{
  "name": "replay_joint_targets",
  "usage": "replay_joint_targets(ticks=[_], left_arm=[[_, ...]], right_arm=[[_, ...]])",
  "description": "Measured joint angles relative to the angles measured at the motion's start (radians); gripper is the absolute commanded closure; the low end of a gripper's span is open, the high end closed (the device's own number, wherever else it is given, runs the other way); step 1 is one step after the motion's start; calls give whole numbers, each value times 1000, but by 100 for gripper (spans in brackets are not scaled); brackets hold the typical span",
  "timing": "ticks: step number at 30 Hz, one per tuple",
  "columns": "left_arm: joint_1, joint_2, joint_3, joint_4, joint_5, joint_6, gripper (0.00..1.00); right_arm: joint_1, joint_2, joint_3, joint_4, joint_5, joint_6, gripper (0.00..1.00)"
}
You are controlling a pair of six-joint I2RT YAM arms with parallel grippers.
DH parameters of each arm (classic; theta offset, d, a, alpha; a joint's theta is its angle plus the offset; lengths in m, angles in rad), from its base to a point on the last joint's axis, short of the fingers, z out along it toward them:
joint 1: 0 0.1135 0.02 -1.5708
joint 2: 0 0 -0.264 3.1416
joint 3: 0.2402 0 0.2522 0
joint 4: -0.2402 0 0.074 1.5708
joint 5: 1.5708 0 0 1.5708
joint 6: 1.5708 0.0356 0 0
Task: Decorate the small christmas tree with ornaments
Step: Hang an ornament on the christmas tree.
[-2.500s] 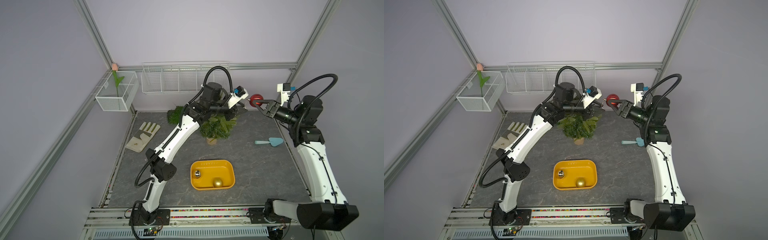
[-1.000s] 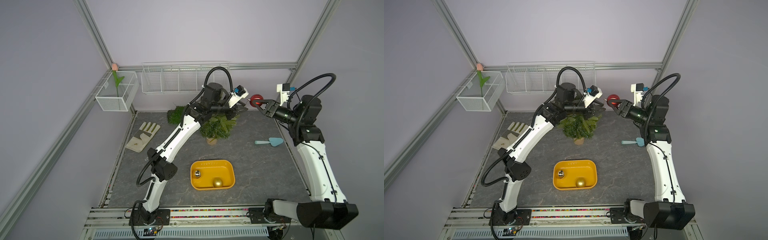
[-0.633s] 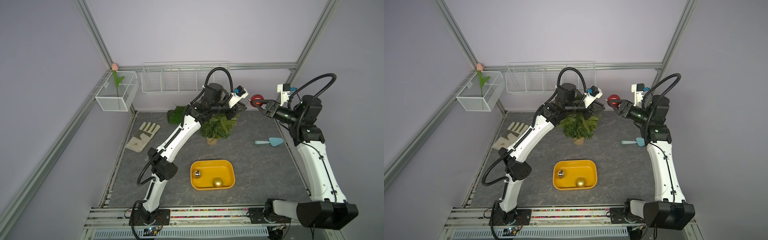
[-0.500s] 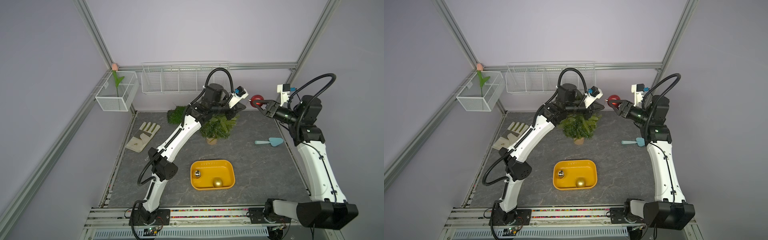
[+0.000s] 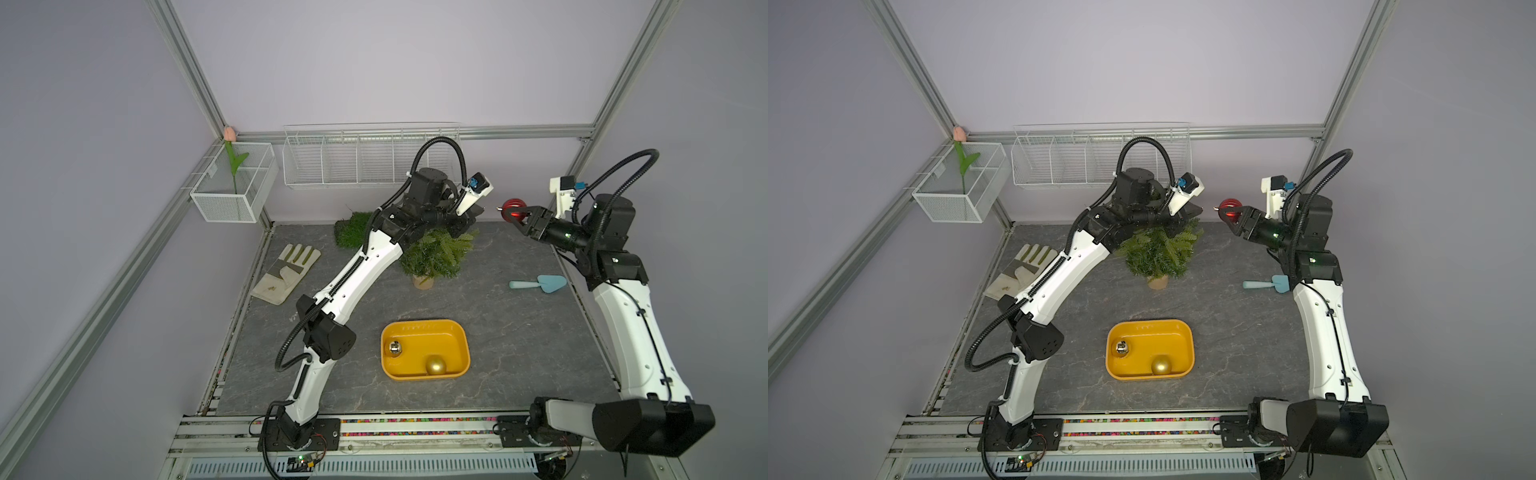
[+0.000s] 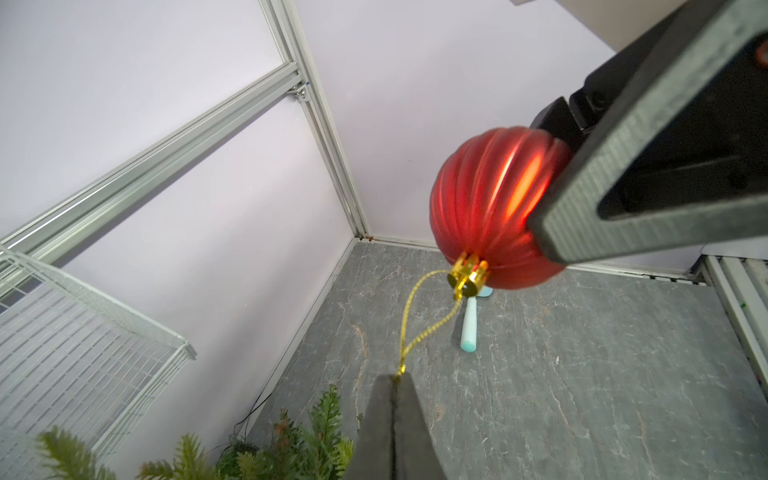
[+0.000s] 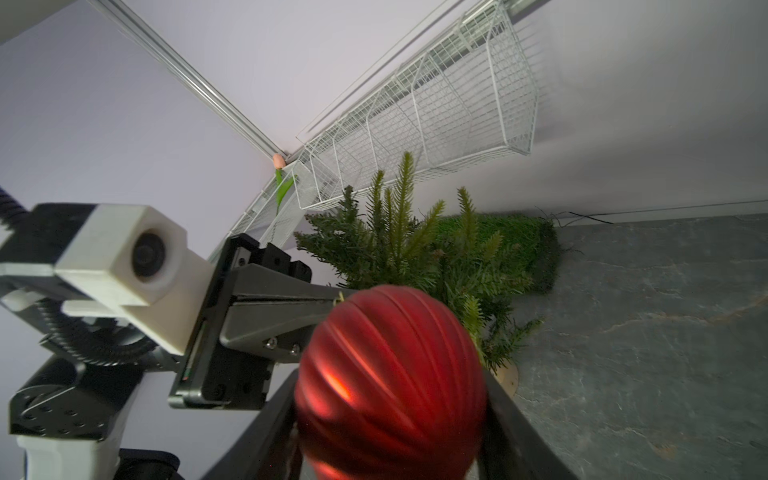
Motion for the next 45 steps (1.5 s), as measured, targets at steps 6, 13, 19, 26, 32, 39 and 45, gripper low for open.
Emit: replay_joint_targets(ticks=[6,13,19,26,32,39,45], left_arm=[[0,34,42,-45,-59,34,100],[-6,79,51,-94,-117,76,100],[-27,115,74,-127,-162,112,100],[-40,126,75,-170,-192,131,100],[-43,126,75,-193,-229,137,100],[-46,126,75,-203,-247,146,100],[-46,126,75,-217,-259,153,100]], right_arm=[[0,45,-42,-2,21,-18,66],[2,98,-78,5,26,-21,67],[3,113,-94,13,26,-21,67],[7,113,-98,12,25,-37,67],[18,113,-108,-4,33,-61,67],[23,113,-110,-34,42,-82,67],[27,113,-111,-40,48,-89,67]])
